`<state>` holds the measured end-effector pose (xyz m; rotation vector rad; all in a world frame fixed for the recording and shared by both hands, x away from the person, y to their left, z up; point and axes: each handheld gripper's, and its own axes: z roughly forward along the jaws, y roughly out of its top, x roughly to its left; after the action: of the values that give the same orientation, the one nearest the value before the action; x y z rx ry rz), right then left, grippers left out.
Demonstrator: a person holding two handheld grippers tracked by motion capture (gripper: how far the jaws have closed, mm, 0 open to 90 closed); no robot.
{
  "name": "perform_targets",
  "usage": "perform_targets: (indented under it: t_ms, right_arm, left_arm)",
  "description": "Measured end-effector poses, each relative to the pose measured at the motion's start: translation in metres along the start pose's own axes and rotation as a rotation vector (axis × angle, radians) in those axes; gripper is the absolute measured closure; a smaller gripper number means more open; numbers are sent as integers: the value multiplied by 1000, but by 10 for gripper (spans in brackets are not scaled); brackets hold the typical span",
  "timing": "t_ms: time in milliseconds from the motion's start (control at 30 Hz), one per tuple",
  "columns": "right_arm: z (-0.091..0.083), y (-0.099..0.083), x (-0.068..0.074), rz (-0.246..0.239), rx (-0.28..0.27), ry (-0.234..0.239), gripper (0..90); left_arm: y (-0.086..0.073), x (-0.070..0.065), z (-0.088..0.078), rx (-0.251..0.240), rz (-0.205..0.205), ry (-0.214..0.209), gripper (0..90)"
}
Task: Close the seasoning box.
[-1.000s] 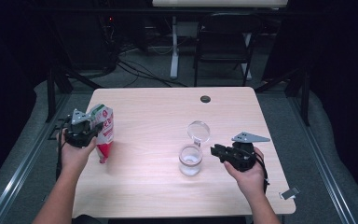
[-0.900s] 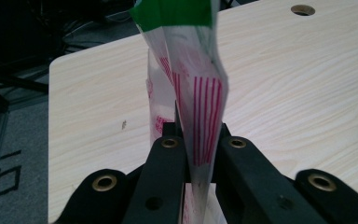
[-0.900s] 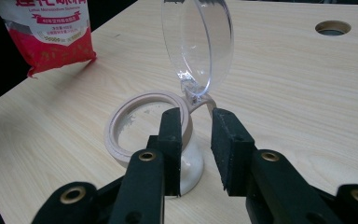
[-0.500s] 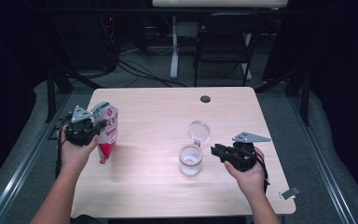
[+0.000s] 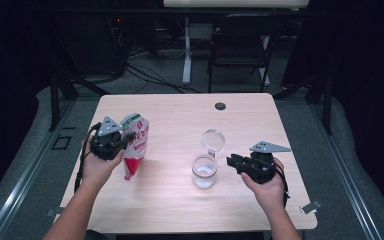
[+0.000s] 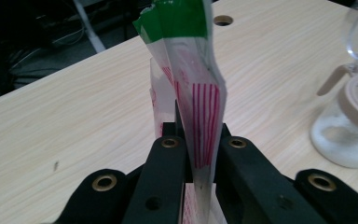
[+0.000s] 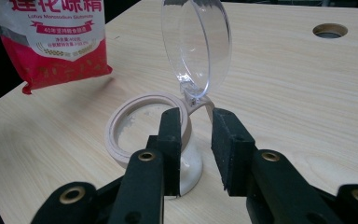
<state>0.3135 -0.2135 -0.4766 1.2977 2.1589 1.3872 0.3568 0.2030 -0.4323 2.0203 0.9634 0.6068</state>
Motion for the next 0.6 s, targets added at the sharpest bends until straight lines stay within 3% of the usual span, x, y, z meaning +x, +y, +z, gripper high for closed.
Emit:
perform_targets:
  t_ms: [233,600]
  right_arm:
    - [0,0,0,-1,-1,0,729]
    - [-1,0,0,0,-6,0,728]
  left_arm:
    - [7,-23,8,1,53,-51,900]
    - [13,-54,21,-4,105,-133,900]
